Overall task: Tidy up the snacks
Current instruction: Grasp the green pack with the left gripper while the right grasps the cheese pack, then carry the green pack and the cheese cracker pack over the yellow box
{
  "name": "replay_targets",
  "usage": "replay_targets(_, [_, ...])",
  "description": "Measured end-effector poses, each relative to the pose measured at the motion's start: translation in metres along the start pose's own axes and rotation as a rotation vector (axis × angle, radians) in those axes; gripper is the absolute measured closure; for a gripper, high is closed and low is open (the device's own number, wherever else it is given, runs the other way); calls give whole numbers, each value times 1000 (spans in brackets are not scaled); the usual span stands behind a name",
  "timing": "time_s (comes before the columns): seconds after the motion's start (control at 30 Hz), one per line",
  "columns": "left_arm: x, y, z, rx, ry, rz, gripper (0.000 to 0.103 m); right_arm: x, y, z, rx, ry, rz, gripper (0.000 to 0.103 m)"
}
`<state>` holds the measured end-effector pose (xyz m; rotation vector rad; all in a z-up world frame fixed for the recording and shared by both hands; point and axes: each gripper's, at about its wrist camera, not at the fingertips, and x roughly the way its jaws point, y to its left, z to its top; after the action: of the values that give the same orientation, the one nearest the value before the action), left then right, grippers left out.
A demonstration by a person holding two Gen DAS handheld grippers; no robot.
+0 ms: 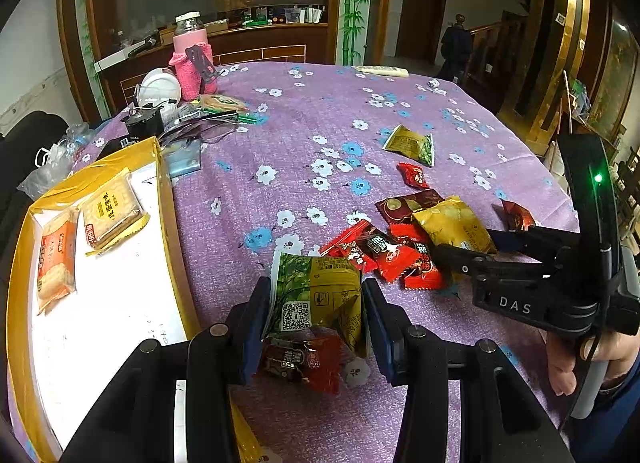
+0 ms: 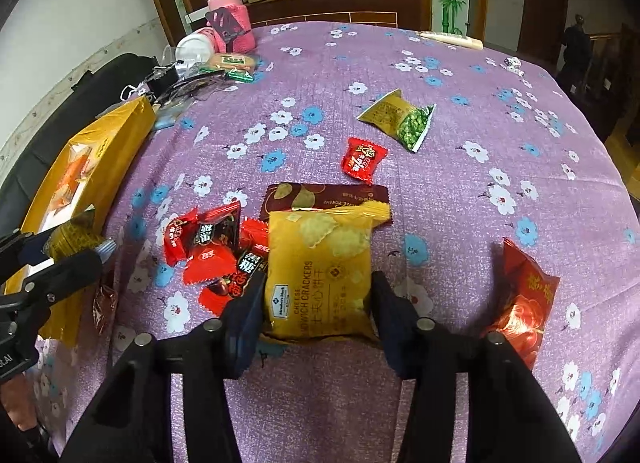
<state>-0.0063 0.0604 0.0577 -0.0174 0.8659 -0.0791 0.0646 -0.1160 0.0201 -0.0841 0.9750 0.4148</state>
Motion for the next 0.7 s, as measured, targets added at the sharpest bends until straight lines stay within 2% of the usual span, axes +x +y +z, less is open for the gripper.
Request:
replay_targets(0.1, [-2,2,1,-2,-7,4,55,-4,-5,0,33,-6,10,58])
replay_targets(0.37, [-11,8,2,-17,-27,14,55,-31,-12,2,90,-118,27,58])
replay_targets(0.5, [-20,18,0,-41,-46,31,55,-42,-7,3,86,-154,84,58])
replay_targets(0.6, [-28,29,-2,-71,-65,41,55,-45,0,2,78,-164,163,58])
replay_targets(0.7, [-37,45,-5,-105,-83,49,55,-45,11,0,49,-166,192,58])
